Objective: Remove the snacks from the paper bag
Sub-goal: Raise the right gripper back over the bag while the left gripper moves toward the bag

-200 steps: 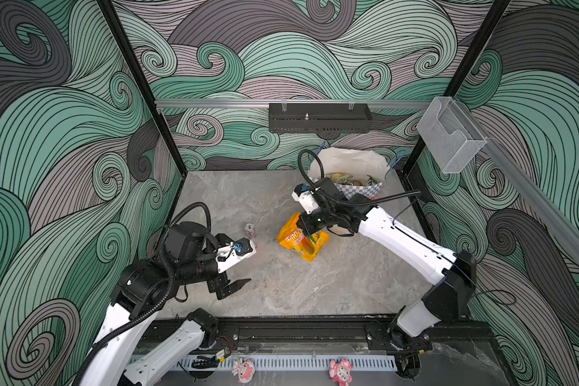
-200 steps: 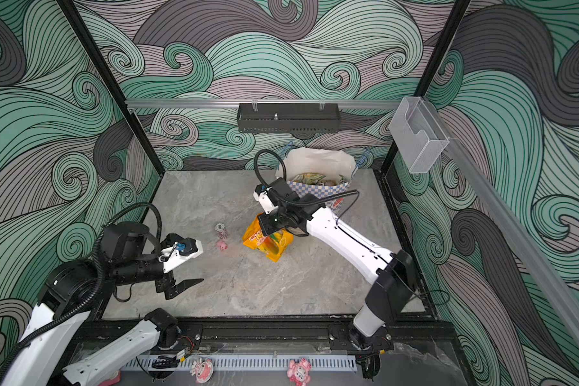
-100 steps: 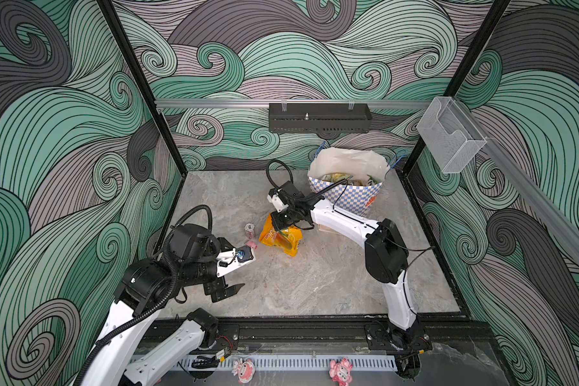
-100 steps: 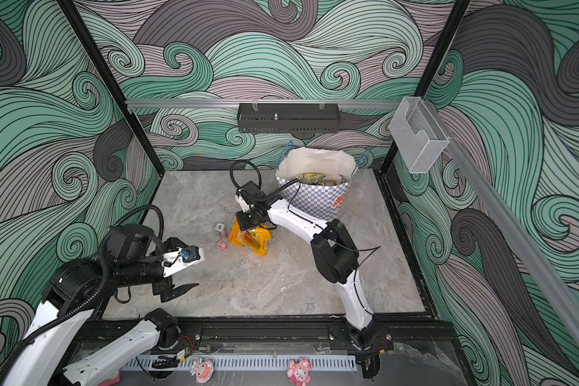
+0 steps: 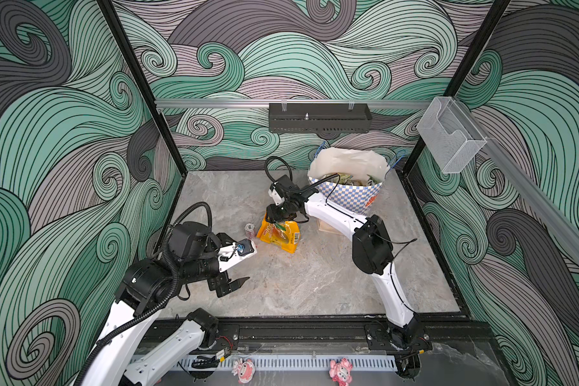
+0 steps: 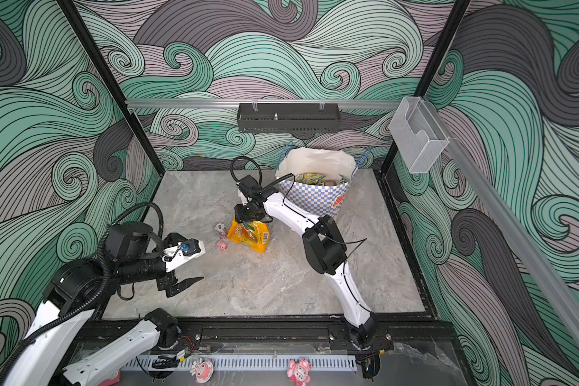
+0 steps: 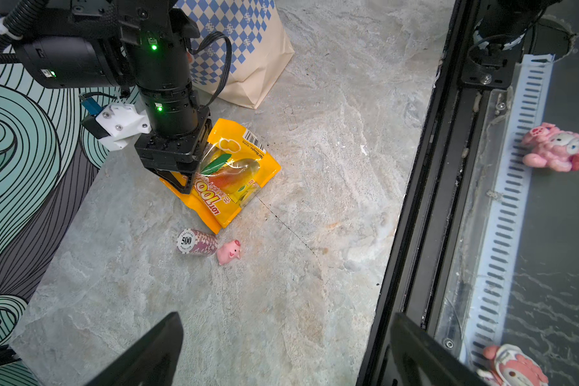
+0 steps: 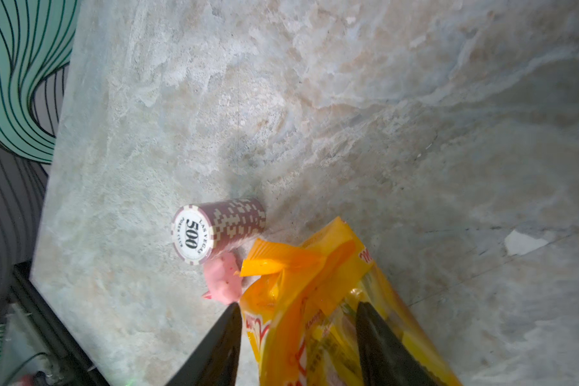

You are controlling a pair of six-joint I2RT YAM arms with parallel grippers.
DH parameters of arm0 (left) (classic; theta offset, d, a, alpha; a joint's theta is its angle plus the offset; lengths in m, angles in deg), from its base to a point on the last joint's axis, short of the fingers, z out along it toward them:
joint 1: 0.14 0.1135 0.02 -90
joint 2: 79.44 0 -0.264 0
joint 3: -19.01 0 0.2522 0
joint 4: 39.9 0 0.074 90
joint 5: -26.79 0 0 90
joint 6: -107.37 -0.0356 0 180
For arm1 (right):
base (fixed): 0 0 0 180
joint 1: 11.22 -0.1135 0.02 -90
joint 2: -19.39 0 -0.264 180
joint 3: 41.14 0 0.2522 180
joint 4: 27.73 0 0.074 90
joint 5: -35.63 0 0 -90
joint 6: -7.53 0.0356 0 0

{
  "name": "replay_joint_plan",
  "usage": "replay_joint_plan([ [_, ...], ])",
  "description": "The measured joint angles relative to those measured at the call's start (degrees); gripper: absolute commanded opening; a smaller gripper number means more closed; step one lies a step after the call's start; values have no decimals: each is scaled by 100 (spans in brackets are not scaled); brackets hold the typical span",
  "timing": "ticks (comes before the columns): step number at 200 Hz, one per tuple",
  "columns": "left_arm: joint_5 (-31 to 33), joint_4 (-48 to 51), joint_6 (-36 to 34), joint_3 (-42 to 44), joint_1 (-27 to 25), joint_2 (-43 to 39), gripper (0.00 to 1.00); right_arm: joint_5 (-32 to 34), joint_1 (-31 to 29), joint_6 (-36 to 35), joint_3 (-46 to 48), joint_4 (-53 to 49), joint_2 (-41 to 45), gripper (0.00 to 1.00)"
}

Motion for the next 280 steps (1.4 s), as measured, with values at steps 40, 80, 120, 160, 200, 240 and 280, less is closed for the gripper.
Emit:
replay_joint_plan([
  [40,-35,-225,85,26,0,4,99,87,44,-245,-509,-466,308,98],
  [80,26,-828,479,26,0,20,98,487,203,-490,-1521,-933,1139,99],
  [120,789,-2306,2299,-76,0,490,99,1250,861,-461,-1853,-1176,2518,97],
  [160,1303,-3049,4454,-1956,0,2896,98,1388,2726,111,-1967,-1735,3097,94],
  [200,1300,-3375,6124,-4557,0,5722,90,1285,4223,396,-1598,-2181,2929,99],
  [240,1235,-3141,6863,-7237,0,7792,96,872,4750,485,-1532,-2280,2562,99],
  [280,533,-3058,7191,-8011,-13,8804,99,389,4715,654,-1086,-2269,1921,93],
])
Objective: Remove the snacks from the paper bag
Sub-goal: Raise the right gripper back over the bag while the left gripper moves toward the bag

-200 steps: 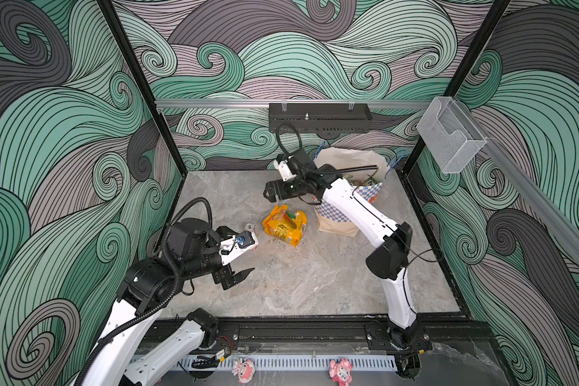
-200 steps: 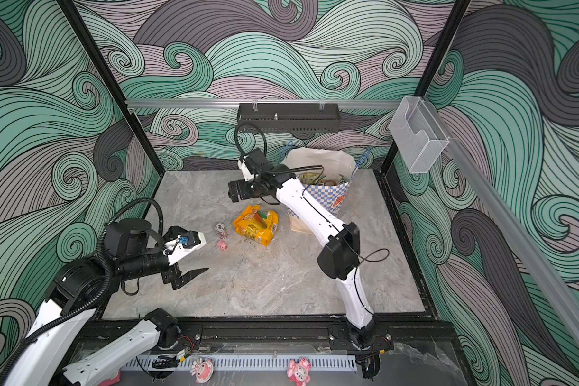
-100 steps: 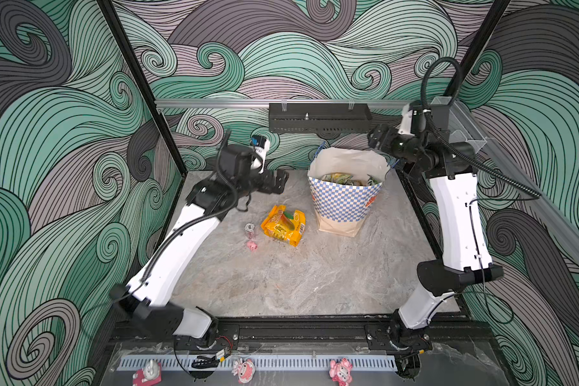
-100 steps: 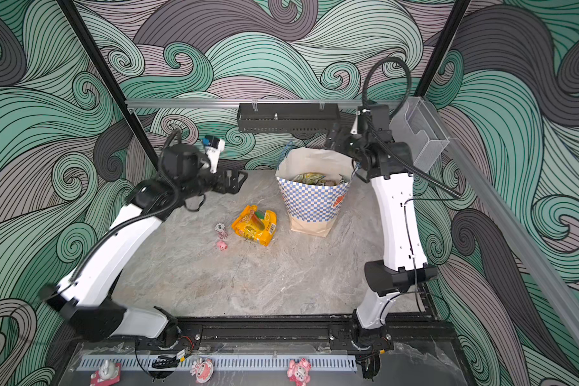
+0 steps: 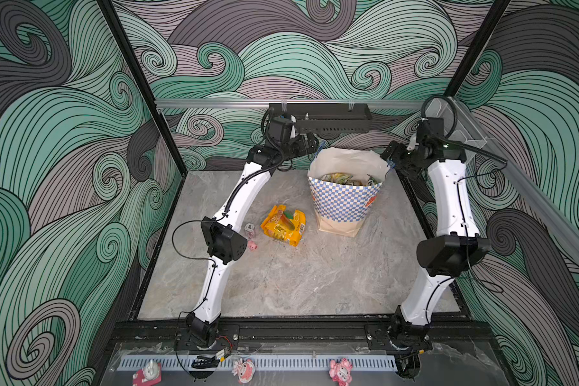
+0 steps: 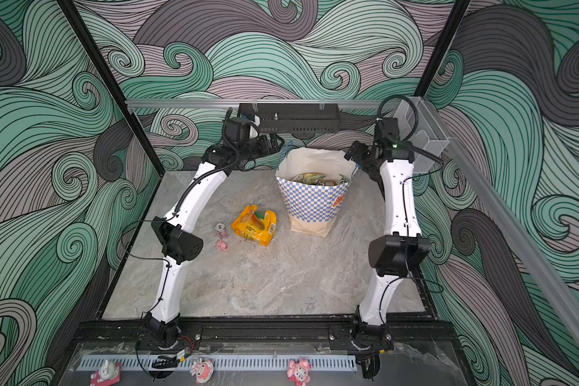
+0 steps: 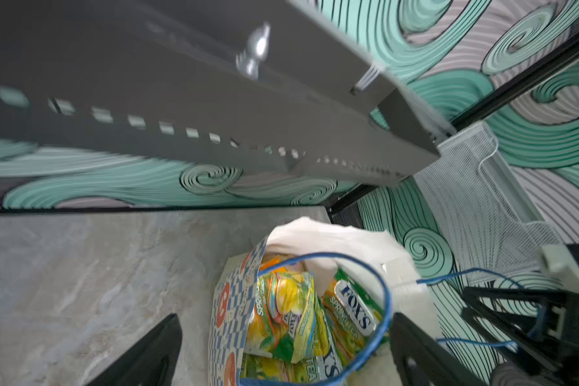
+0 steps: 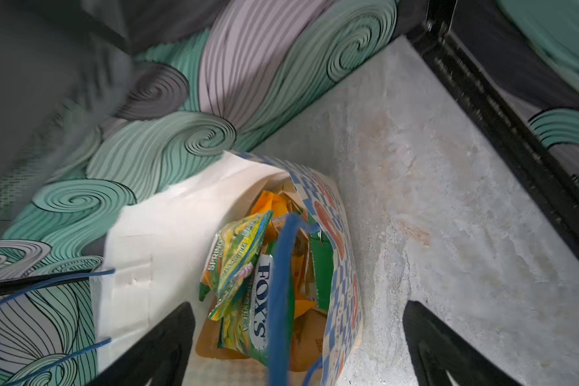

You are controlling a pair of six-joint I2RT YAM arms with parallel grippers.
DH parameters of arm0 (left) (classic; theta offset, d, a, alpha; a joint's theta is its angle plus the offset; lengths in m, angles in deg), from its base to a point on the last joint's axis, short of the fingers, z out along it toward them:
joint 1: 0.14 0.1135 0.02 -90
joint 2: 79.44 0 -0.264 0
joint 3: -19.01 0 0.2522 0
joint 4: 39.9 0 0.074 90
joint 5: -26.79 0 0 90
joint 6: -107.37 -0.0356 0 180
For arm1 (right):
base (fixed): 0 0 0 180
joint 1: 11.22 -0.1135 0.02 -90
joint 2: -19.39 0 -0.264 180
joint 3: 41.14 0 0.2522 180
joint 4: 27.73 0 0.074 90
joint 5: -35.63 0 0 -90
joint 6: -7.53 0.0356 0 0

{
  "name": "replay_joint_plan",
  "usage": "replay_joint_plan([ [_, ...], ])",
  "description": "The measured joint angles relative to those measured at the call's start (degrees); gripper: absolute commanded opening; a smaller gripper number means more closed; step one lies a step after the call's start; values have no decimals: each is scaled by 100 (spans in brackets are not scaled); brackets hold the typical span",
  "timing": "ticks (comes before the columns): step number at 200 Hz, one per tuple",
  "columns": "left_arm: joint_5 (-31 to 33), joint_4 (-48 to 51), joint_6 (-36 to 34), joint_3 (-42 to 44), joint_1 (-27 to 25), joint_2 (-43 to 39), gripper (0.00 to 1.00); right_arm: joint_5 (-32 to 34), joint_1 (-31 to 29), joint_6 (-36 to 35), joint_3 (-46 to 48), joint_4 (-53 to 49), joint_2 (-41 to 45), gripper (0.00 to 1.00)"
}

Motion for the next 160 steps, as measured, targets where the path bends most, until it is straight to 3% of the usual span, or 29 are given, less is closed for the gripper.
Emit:
replay_joint_plan([
  [14,-186,44,-22,223,-39,76,98,-101,-24,11,199,-26,-199,86],
  [28,-247,81,-85,579,-96,66,97,-162,-35,-24,396,-24,-304,73],
  [57,-249,76,-208,1213,-168,26,85,-339,-55,-138,638,-28,-321,53],
  [82,-199,273,-286,1078,-184,92,47,-391,-105,-236,704,-22,-317,35],
  [120,-131,310,-269,804,-184,101,0,-348,-236,-393,820,28,-232,14],
  [140,-221,291,-225,968,-173,52,0,-315,-321,-490,1032,85,-72,0],
  [160,-385,271,-199,1255,-149,-136,0,-251,-407,-590,1460,190,256,0],
])
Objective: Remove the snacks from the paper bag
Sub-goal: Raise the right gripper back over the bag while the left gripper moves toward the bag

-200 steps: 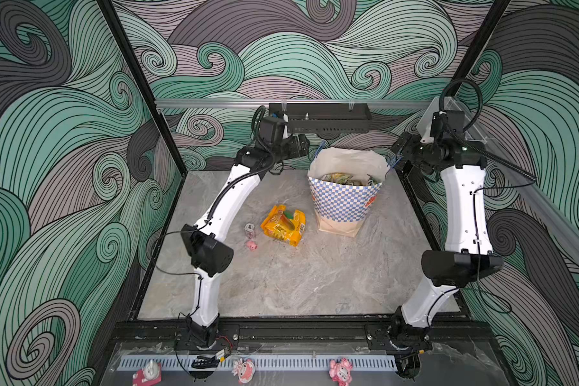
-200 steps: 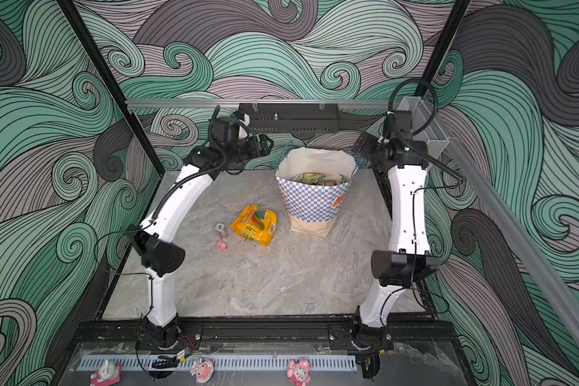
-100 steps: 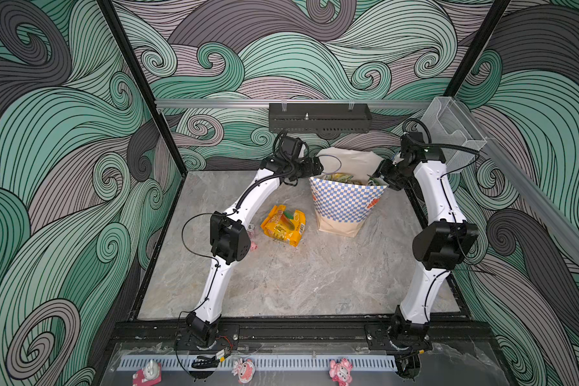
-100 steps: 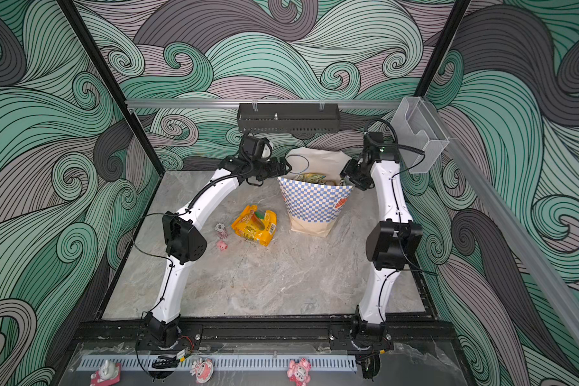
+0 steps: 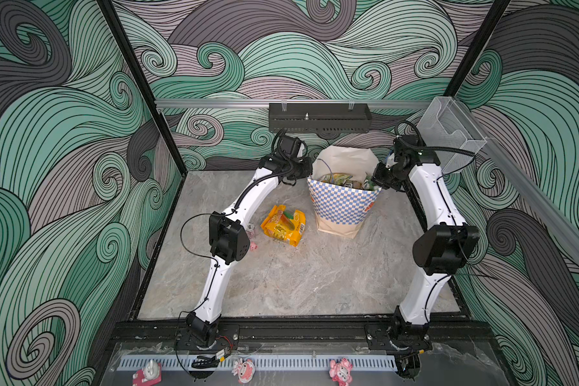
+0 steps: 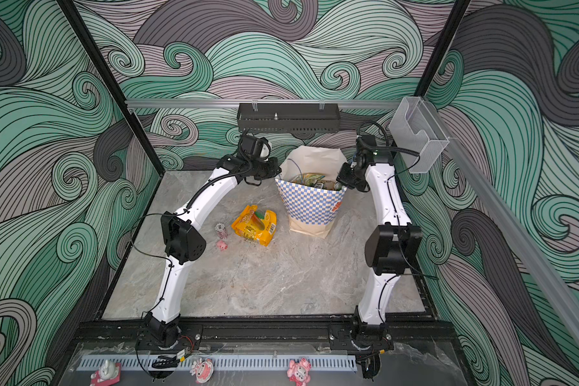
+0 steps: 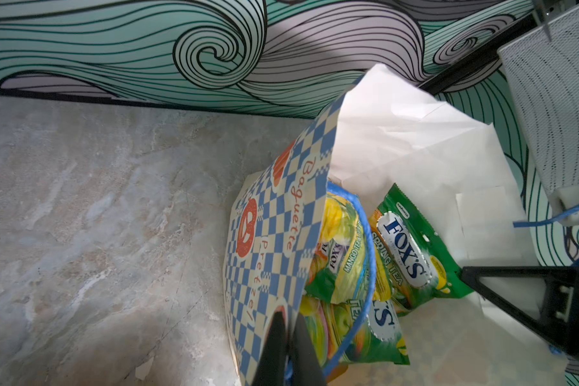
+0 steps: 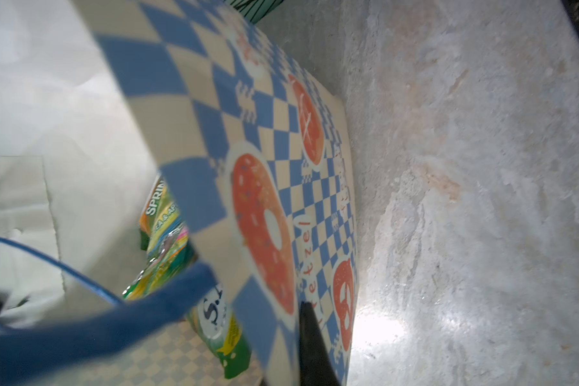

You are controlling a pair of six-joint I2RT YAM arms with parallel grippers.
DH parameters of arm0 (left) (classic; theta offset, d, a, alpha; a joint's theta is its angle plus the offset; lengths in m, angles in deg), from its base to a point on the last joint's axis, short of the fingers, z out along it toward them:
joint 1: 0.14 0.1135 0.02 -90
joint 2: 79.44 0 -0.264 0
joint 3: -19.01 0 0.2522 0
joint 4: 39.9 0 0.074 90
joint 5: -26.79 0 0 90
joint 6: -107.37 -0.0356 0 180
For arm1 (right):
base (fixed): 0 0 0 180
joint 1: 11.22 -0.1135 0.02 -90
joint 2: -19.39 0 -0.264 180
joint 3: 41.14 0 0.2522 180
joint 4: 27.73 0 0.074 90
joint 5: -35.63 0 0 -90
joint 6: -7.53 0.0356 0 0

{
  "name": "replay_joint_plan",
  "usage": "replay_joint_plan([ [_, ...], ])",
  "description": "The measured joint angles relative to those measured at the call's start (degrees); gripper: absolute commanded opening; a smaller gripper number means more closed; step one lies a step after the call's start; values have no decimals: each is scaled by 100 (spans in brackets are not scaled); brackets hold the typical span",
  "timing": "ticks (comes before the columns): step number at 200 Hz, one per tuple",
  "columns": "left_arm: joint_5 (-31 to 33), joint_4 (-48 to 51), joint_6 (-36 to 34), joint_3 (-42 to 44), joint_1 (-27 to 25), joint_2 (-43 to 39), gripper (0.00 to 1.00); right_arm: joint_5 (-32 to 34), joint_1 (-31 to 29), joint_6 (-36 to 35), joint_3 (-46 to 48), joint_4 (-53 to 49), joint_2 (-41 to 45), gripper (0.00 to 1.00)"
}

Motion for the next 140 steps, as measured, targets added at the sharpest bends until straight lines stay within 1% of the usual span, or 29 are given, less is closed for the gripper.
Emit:
replay_joint_plan([
  [20,-155,153,-50,380,-17,-323,0,13,-103,-39,527,-4,476,0],
  [38,-251,363,-186,940,-92,-815,0,-2,-238,-61,1086,-48,1023,0],
  [47,-306,444,-254,1373,-142,-1145,0,-7,-334,-70,1429,-87,1346,0],
  [54,-343,474,-304,1764,-190,-1443,0,-20,-422,-68,1687,-98,1598,2],
  [88,-505,433,-435,3757,-468,-3049,0,-98,-866,138,3128,-96,3045,7],
  [102,-566,411,-437,4345,-538,-3604,0,-205,-964,295,3626,-125,3591,13],
  [113,-610,378,-435,4721,-584,-3980,0,-326,-1023,411,3954,-125,3960,25],
  [117,-634,365,-435,4848,-586,-4113,3,-367,-1049,470,4048,-122,4057,31],
  [121,-643,343,-435,4966,-592,-4225,8,-411,-1080,474,4146,-103,4166,37],
  [132,-686,249,-433,5289,-616,-4533,31,-531,-1187,575,4350,-48,4363,50],
  [140,-723,155,-435,5475,-619,-4717,43,-612,-1250,625,4450,-31,4446,57],
])
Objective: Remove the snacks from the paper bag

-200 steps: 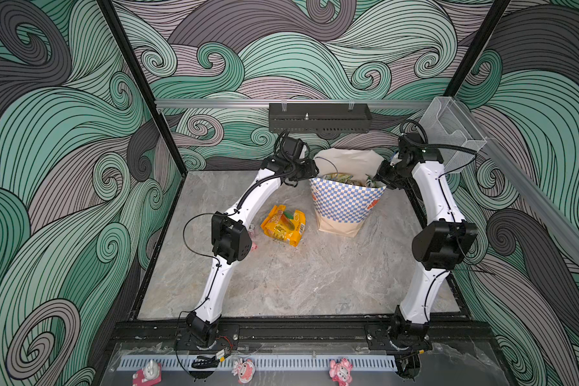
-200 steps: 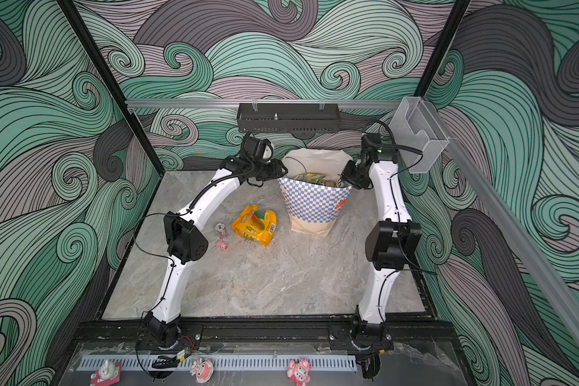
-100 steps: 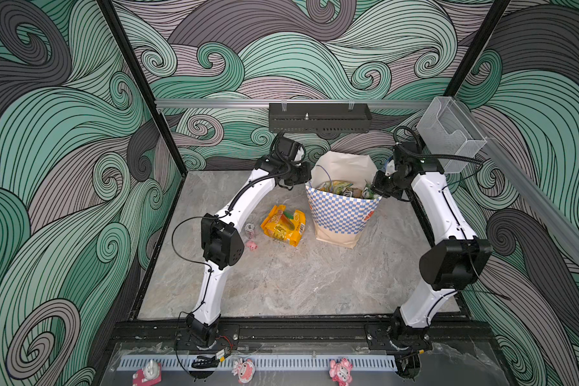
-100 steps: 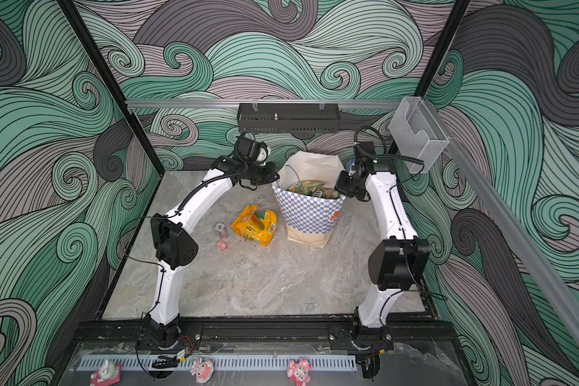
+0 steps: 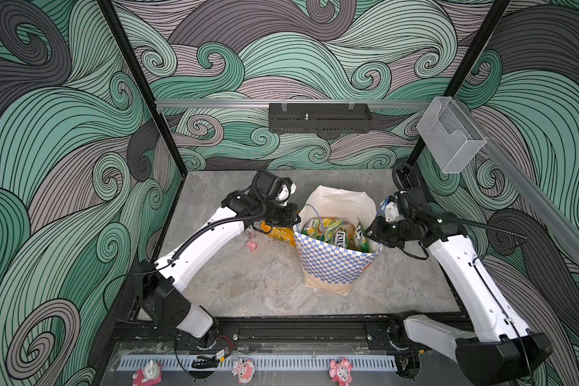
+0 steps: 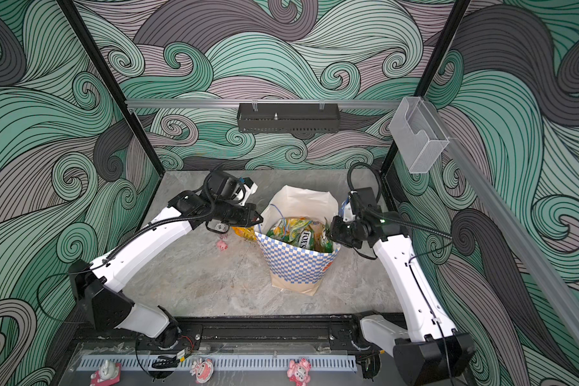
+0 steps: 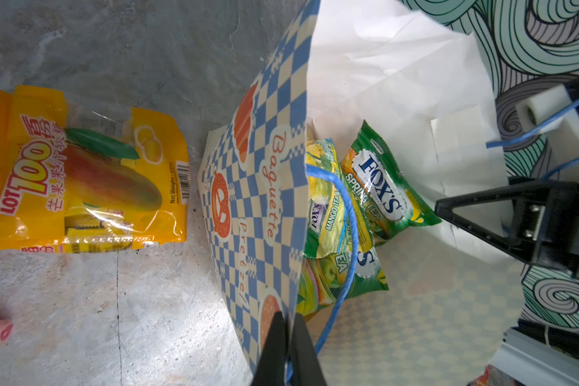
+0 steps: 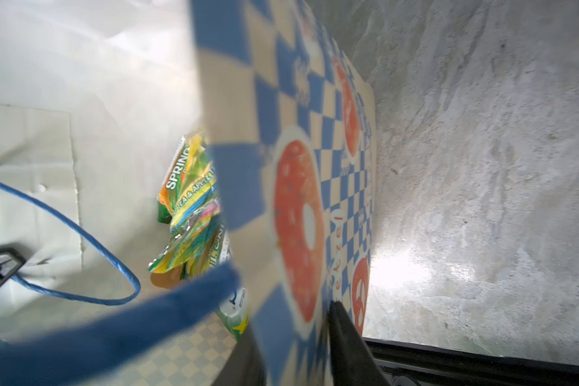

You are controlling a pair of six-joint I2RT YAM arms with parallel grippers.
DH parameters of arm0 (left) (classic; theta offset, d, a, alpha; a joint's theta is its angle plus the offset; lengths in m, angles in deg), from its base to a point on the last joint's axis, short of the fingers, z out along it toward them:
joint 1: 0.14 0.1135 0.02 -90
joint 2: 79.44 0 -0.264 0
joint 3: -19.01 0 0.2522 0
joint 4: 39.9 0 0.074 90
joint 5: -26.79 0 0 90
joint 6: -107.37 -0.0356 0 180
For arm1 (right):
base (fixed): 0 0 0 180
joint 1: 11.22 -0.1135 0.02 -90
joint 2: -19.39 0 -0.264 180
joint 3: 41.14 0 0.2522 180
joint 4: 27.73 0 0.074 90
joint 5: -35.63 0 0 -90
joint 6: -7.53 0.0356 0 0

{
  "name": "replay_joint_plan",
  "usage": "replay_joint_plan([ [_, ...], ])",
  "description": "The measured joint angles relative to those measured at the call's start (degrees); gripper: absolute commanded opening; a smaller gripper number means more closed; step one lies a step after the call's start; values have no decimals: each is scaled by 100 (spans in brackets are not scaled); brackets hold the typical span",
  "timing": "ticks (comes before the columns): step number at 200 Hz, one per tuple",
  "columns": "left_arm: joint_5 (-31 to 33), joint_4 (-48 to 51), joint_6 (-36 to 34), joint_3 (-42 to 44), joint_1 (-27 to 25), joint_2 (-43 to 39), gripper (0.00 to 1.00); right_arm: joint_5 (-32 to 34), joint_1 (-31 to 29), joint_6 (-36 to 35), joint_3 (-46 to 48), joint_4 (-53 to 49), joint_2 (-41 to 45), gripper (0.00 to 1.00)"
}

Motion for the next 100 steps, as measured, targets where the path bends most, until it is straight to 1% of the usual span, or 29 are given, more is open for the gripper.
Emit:
replay_joint_plan([
  [5,-13,-83,17,103,-4,-111,48,-24,-39,17,28,-7,31,61],
  [12,-22,-199,37,236,-9,-280,52,-48,-63,28,37,0,59,68],
  [26,-11,-310,59,345,-9,-533,56,59,-66,46,-63,-33,94,82],
  [39,33,-415,9,326,-17,-691,60,310,-66,46,-341,-162,107,89],
  [72,354,-428,-291,68,-24,-1001,62,1040,-66,-17,-1508,-409,227,91],
  [100,592,-411,-678,-249,-24,-1423,62,1530,-81,-109,-2653,-511,238,83],
])
